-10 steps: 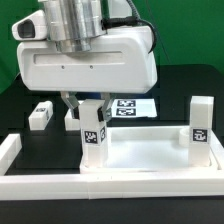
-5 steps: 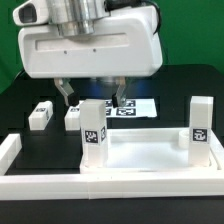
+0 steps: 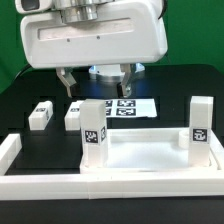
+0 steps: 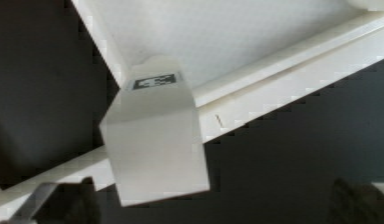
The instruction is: Assemble desk
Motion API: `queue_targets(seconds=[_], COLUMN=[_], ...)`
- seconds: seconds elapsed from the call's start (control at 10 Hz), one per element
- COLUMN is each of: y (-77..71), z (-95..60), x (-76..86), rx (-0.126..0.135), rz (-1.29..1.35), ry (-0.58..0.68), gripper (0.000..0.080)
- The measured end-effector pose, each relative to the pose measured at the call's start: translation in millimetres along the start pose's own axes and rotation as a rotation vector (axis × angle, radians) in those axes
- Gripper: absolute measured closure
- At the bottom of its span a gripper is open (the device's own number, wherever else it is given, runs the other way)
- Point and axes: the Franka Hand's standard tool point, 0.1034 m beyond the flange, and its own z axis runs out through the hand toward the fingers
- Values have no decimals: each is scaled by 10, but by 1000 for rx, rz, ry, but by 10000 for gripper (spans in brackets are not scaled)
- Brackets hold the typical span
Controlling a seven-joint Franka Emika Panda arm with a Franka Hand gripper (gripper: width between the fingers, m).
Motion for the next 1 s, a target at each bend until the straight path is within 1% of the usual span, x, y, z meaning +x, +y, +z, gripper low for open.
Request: queue_targets(seconds=[0.2, 0.4, 0.5, 0.6, 0.7, 0.8, 1.0], y=[8, 103, 62, -10, -97, -179, -145], z=[-3, -37, -14, 31, 77, 88, 88], x=[-19, -265, -366, -502, -569, -565, -554], rx=[1, -2, 8, 41, 64, 74, 73], rz=[35, 238, 355, 458, 537, 549, 530], ry=[-2, -30, -31, -22, -3, 22, 21], gripper=[150, 150, 150, 150, 150, 150, 150])
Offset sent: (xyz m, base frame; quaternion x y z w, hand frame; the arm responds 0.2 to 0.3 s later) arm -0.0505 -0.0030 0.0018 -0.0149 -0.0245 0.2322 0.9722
